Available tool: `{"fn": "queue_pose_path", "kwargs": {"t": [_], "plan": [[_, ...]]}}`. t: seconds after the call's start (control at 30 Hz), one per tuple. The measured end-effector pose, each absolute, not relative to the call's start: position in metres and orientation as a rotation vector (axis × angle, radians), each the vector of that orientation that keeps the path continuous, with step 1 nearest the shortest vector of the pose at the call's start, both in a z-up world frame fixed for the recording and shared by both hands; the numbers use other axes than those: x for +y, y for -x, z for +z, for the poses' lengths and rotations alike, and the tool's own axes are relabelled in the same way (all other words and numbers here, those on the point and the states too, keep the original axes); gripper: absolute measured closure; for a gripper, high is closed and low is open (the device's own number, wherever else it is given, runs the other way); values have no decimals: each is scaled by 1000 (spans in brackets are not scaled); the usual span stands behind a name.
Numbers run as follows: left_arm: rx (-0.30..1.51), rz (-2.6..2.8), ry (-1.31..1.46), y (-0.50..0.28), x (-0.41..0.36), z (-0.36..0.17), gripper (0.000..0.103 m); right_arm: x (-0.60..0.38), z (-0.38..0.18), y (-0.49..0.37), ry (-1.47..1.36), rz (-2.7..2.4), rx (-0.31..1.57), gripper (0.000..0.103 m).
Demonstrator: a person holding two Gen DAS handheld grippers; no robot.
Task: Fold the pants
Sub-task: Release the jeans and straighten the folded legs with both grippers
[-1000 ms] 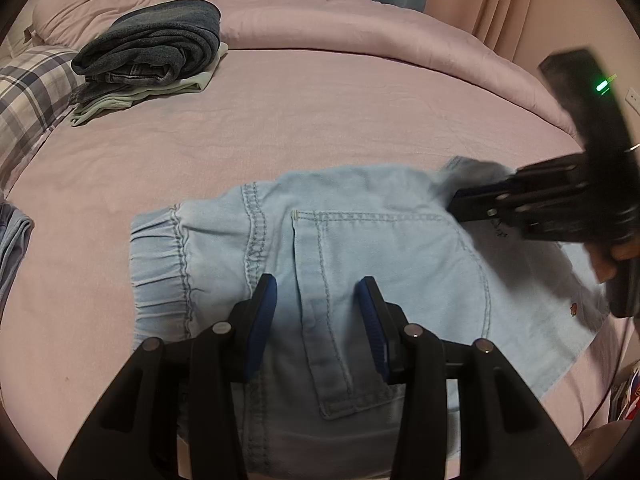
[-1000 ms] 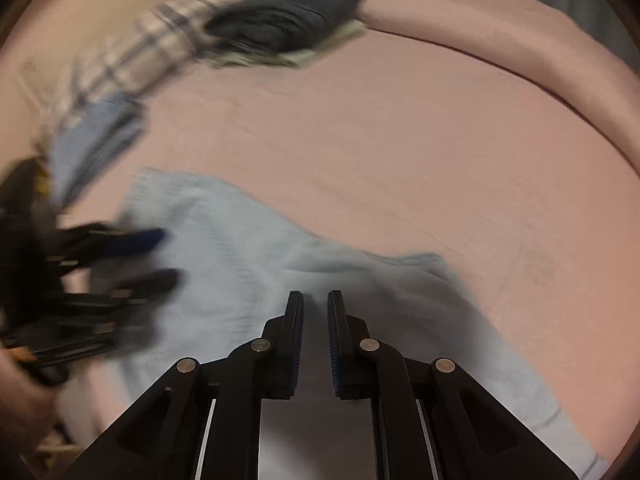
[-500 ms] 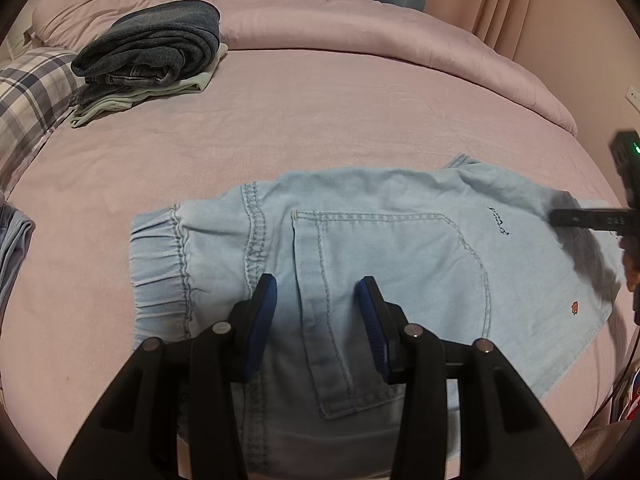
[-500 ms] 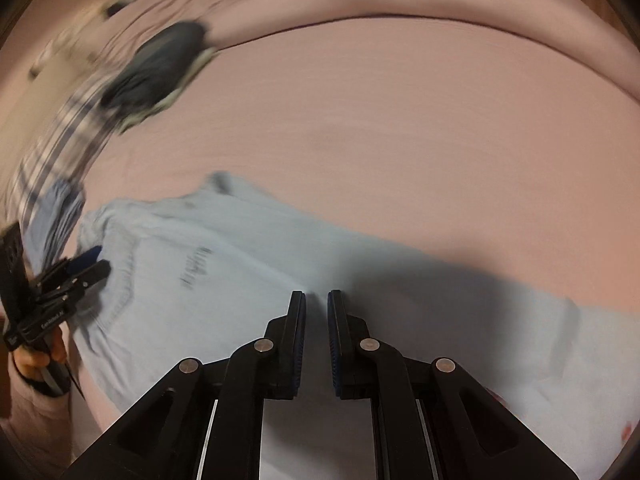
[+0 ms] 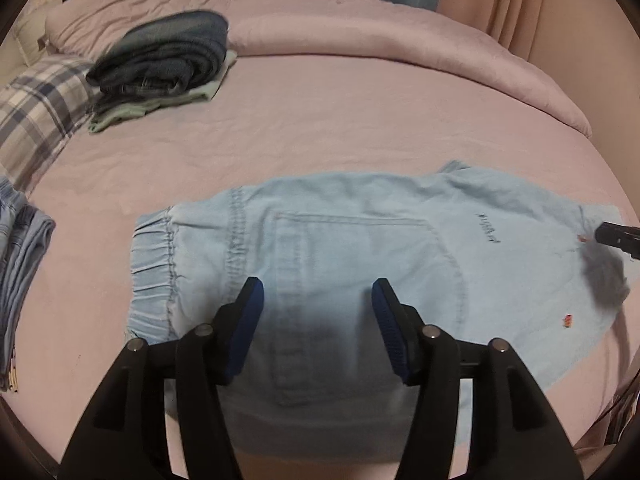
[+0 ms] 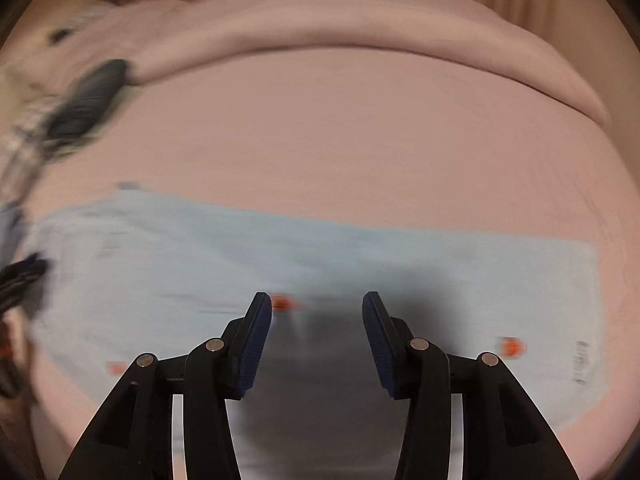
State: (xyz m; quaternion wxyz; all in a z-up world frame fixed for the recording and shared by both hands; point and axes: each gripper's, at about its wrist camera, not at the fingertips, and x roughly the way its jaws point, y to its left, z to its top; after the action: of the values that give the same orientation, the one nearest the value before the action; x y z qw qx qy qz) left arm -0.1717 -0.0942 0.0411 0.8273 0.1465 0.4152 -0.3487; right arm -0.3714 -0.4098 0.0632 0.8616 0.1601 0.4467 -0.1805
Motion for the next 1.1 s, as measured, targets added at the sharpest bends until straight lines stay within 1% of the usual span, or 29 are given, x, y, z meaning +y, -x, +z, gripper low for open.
{"fn": "queue_pose_path", "kwargs": {"t": [0.03, 0.07, 0.13, 0.17, 0.3, 0.43, 0.5, 0.57, 0.6, 0.67, 0.73, 0.93, 0.97, 1.07, 1.1], "plan": [[868, -738, -322, 177, -96, 44, 44, -396, 65, 363, -323, -332, 927, 55], [855, -736, -332, 184, -99, 47, 40, -386, 66, 357, -311, -301, 919, 55], [839, -738, -338, 197, -106, 51, 33, -367, 62, 341, -300, -228, 913, 55], [837, -750, -344, 202, -109, 51, 31, -360, 60, 334, -295, -205, 911, 55], [850, -794, -401, 225, -134, 43, 31, -341, 43, 317, -260, -159, 919, 55], [888, -795, -482, 240, -158, 20, 31, -348, 27, 333, -201, -214, 964, 55], [878, -781, -501, 240, -159, 15, 30, -359, 27, 350, -207, -244, 961, 55], [892, -779, -487, 235, -153, 14, 24, -383, 31, 380, -240, -294, 958, 55], [901, -773, -484, 232, -151, 13, 22, -392, 32, 390, -258, -311, 954, 55], [921, -767, -462, 226, -142, 11, 17, -427, 34, 427, -344, -365, 935, 55], [929, -758, -448, 221, -134, 9, 16, -459, 38, 466, -415, -436, 898, 55], [957, -695, -443, 212, -129, 11, 17, -547, 36, 560, -508, -716, 883, 55], [963, -691, -444, 214, -132, 13, 21, -557, 39, 570, -528, -736, 861, 55], [978, -751, -407, 226, -146, 24, 21, -575, 54, 577, -532, -827, 812, 55], [972, -782, -398, 233, -155, 29, 21, -577, 62, 573, -546, -788, 766, 55]]}}
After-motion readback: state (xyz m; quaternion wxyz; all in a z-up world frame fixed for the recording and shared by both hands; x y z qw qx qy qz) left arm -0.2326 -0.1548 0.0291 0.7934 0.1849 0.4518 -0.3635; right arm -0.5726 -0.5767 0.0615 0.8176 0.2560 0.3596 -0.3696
